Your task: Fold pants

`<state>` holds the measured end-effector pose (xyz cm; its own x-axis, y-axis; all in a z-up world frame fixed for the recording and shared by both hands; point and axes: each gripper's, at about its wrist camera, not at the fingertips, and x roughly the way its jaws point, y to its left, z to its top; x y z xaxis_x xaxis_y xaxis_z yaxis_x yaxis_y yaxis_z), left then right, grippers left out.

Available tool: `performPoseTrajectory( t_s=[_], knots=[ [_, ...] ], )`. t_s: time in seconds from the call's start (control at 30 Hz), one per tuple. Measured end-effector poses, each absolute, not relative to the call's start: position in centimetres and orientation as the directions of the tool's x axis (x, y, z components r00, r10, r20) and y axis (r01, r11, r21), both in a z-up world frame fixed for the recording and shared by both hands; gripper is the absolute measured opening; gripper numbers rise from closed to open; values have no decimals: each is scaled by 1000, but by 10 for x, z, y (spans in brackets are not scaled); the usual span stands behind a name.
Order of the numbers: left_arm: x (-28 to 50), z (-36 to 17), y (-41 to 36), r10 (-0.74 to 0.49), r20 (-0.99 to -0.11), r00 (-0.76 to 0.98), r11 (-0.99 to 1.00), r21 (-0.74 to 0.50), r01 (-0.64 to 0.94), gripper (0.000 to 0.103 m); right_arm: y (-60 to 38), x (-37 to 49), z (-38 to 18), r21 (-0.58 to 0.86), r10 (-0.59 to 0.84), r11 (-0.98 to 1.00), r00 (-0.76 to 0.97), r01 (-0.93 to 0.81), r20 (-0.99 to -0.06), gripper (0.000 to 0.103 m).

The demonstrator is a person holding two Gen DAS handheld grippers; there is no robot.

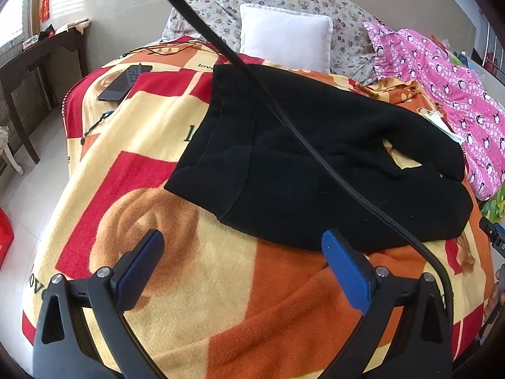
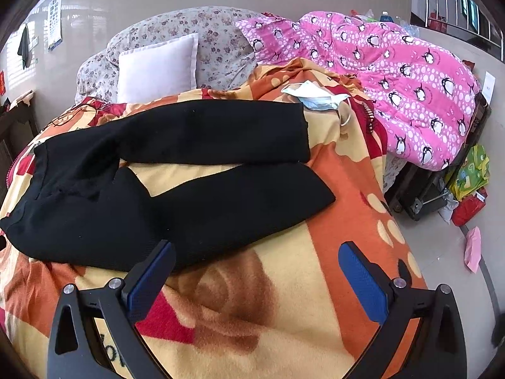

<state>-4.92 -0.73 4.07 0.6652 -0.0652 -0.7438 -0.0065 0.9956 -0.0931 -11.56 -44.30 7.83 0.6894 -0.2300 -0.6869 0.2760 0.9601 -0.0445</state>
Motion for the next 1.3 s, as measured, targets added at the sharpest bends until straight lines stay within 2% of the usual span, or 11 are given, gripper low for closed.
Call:
performPoseTrajectory(
  t_s=[0.77, 1.07, 1.3],
  knots=[
    [-42, 38, 0, -63, -754, 654, 995, -102, -22, 101, -449, -107, 72, -38, -227, 958, 669, 284, -708, 102],
    [-38, 35, 27, -91, -758, 646, 978, -191, -86, 101, -464, -111, 70, -19, -231, 950, 661, 312, -714, 102],
    [-15, 27, 15, -124, -772, 623, 971, -223, -83, 101, -493, -121, 69, 14, -243, 932, 652, 362, -718, 102]
  ],
)
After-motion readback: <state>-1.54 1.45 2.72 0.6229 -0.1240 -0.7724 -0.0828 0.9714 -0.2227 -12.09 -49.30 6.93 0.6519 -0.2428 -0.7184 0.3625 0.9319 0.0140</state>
